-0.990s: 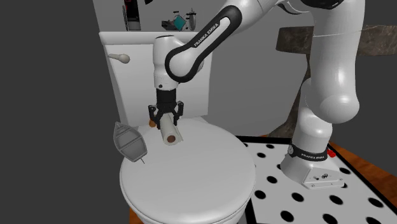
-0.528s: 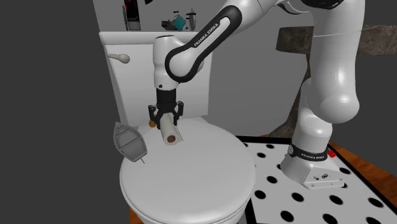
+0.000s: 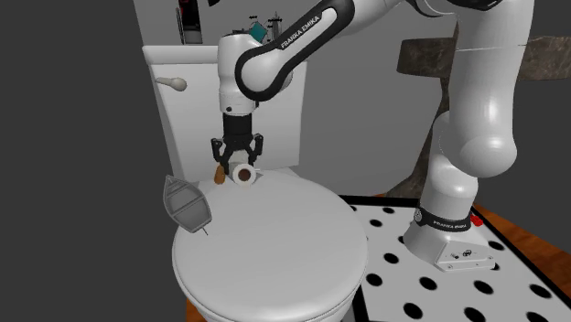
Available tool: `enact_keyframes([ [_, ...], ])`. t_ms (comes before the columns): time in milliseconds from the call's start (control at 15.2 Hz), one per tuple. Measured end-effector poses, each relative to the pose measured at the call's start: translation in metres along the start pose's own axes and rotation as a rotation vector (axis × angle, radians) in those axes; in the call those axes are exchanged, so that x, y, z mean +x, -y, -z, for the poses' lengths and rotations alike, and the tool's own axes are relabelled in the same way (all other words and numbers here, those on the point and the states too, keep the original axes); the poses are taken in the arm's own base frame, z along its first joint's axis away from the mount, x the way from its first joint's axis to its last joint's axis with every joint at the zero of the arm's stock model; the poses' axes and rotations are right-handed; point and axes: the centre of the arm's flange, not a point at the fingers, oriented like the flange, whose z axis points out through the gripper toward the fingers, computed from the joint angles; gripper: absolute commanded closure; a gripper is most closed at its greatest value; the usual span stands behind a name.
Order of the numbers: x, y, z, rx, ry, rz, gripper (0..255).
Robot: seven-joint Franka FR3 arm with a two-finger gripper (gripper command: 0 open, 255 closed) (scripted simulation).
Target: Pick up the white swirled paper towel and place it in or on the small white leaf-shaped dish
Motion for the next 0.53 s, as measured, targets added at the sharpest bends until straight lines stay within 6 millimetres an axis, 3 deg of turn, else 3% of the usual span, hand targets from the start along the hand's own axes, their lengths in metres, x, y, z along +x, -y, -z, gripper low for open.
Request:
enact_keyframes([
  [528, 0.0, 0.001, 0.041, 0.0, 0.0, 0.0, 255],
])
